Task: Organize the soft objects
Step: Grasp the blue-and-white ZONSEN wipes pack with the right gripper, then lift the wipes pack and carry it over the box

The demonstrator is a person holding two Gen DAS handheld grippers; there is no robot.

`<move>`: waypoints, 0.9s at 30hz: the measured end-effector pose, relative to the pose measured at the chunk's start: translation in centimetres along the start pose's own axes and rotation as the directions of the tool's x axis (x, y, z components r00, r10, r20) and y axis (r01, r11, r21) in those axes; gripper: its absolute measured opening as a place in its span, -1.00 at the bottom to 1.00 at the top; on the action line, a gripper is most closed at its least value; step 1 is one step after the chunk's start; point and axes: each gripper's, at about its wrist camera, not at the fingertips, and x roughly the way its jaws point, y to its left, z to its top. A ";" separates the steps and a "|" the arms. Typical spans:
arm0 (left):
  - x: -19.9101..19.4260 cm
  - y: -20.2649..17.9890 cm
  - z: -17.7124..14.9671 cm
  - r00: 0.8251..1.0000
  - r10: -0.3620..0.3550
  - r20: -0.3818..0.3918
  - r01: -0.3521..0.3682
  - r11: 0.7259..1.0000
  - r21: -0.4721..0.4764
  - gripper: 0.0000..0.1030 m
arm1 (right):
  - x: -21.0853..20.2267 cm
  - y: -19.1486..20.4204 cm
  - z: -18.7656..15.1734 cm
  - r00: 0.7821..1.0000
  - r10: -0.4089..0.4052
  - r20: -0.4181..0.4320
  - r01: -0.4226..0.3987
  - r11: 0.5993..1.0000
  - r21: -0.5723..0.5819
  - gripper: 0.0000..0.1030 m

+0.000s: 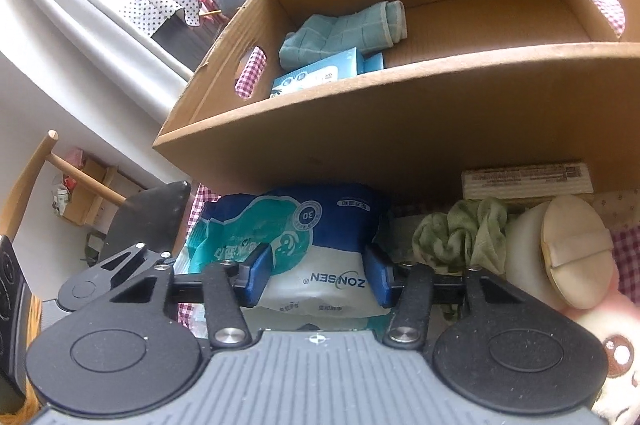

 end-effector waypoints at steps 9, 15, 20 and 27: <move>-1.6 -0.2 0.1 0.999 0.005 0.033 -0.005 1.000 -0.019 0.75 | -1.4 0.5 0.0 1.000 0.019 0.019 -0.019 1.000 -0.003 -0.04; -3.1 -0.4 0.5 0.997 0.009 0.074 -0.008 1.000 -0.019 0.75 | -2.5 0.9 -0.3 0.998 0.050 0.045 -0.049 0.999 -0.009 -0.04; -3.9 -0.8 0.7 0.995 0.024 0.095 -0.023 1.000 -0.012 0.75 | -3.3 1.3 -0.5 0.996 0.067 0.064 -0.067 0.998 -0.012 -0.05; -5.9 -1.4 1.3 0.988 0.040 0.147 -0.041 0.999 0.002 0.75 | -5.5 1.9 -0.5 0.988 0.105 0.116 -0.102 0.994 -0.029 -0.05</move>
